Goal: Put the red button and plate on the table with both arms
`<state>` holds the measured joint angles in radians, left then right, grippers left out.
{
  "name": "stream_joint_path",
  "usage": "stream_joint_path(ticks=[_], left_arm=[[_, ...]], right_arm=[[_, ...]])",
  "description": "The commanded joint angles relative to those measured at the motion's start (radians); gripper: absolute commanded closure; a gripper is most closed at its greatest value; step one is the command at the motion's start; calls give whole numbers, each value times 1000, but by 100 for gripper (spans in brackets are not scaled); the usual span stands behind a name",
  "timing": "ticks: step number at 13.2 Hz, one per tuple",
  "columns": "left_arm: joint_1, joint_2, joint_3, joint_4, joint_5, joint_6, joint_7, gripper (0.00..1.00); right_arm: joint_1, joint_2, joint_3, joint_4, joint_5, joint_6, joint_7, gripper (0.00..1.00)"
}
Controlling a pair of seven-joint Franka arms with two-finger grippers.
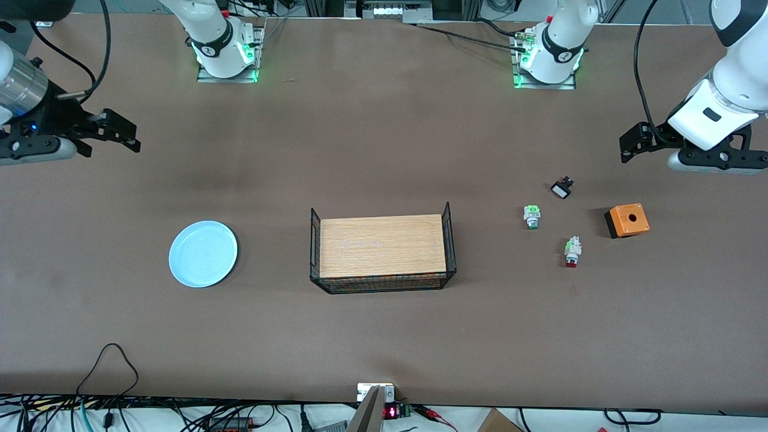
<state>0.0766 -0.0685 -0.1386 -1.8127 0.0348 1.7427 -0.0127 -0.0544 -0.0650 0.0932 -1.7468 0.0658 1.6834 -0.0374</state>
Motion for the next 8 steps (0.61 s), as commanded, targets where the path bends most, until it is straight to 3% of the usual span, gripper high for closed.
stream_joint_path(ticks=[1, 8], left_arm=[[3, 12, -4, 30, -13, -25, 10, 0], [0, 12, -4, 32, -13, -25, 10, 0]], right_arm=[[-10, -32, 0, -2, 22, -36, 20, 0], [10, -30, -7, 3, -40, -39, 74, 0]])
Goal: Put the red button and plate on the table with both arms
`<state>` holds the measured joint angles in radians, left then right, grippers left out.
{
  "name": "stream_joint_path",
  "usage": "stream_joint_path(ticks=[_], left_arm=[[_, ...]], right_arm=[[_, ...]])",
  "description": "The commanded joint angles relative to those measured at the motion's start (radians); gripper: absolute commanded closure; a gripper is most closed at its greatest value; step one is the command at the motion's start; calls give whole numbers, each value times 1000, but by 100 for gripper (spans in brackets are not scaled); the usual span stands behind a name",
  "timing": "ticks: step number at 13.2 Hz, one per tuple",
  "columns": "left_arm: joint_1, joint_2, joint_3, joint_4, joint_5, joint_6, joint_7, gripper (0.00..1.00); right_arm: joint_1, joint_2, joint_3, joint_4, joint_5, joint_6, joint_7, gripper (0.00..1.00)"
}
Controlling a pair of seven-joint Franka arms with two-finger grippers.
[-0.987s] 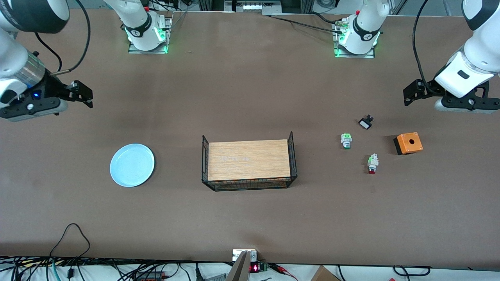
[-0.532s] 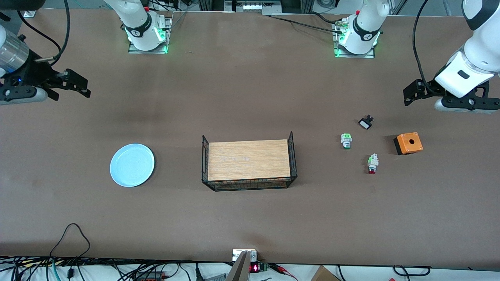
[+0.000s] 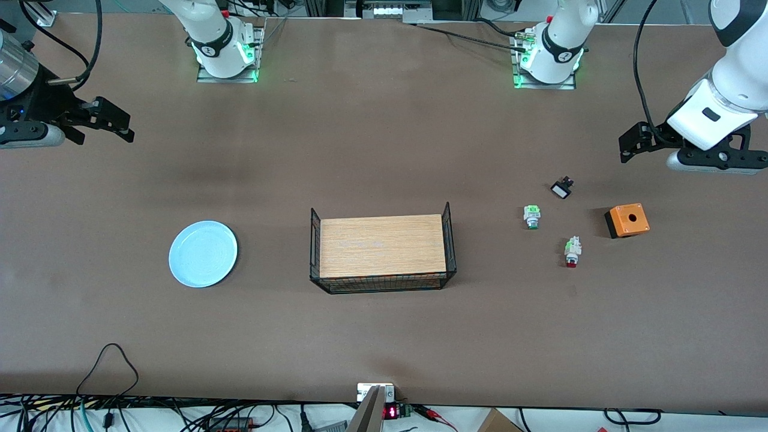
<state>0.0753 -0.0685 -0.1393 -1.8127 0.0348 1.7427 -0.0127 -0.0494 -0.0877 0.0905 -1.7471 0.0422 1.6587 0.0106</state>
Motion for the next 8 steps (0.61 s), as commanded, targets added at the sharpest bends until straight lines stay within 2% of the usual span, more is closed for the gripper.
stream_joint_path(ticks=[1, 8], left_arm=[[0, 10, -3, 32, -13, -25, 8, 0], [0, 16, -3, 30, -15, -32, 10, 0]], right_arm=[[2, -7, -5, 6, -16, -17, 17, 0], [-1, -1, -5, 9, -13, -14, 6, 0]])
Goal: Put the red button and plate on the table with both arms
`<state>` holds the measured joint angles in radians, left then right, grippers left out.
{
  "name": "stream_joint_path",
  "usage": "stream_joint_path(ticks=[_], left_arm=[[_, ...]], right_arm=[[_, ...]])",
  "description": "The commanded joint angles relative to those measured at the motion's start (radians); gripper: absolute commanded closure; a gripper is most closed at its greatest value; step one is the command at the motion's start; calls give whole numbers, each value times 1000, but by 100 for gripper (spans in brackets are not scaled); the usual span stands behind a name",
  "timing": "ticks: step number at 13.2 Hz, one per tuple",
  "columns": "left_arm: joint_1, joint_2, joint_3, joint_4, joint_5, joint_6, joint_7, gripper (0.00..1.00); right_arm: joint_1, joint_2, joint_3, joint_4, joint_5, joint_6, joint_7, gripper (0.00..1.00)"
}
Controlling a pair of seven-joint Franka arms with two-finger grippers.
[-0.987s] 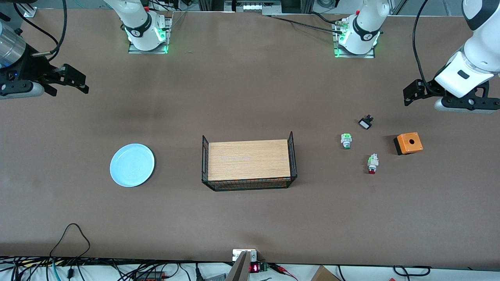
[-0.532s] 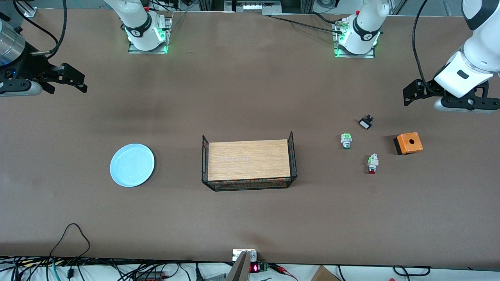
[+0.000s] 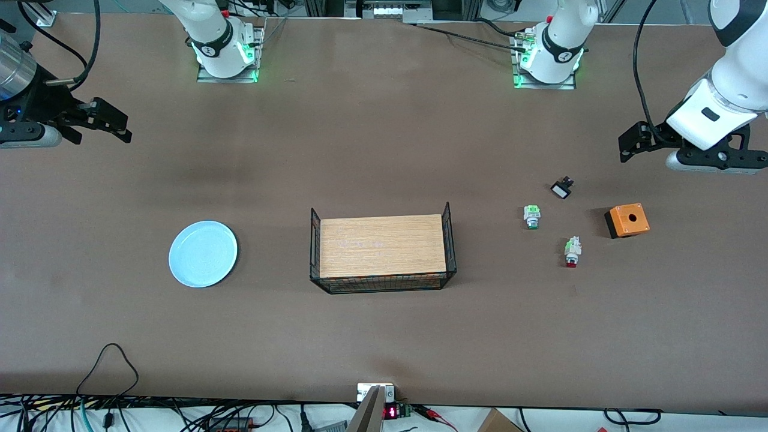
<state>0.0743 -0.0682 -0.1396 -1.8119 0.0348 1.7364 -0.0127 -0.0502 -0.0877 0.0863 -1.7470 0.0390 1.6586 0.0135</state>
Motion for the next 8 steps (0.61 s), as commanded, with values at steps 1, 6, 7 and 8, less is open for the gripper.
stream_joint_path(ticks=[1, 6, 7, 8], left_arm=[[1, 15, -3, 29, -13, -28, 10, 0], [4, 16, -3, 31, -15, -26, 11, 0], [4, 18, -3, 31, -15, -26, 11, 0], [4, 18, -3, 32, -15, -26, 11, 0]], right_arm=[[0, 0, 0, 9, -10, -14, 3, 0], [0, 0, 0, 9, -11, -16, 13, 0], [0, 0, 0, 9, -11, -16, 13, 0], [0, 0, 0, 9, -11, -17, 16, 0]])
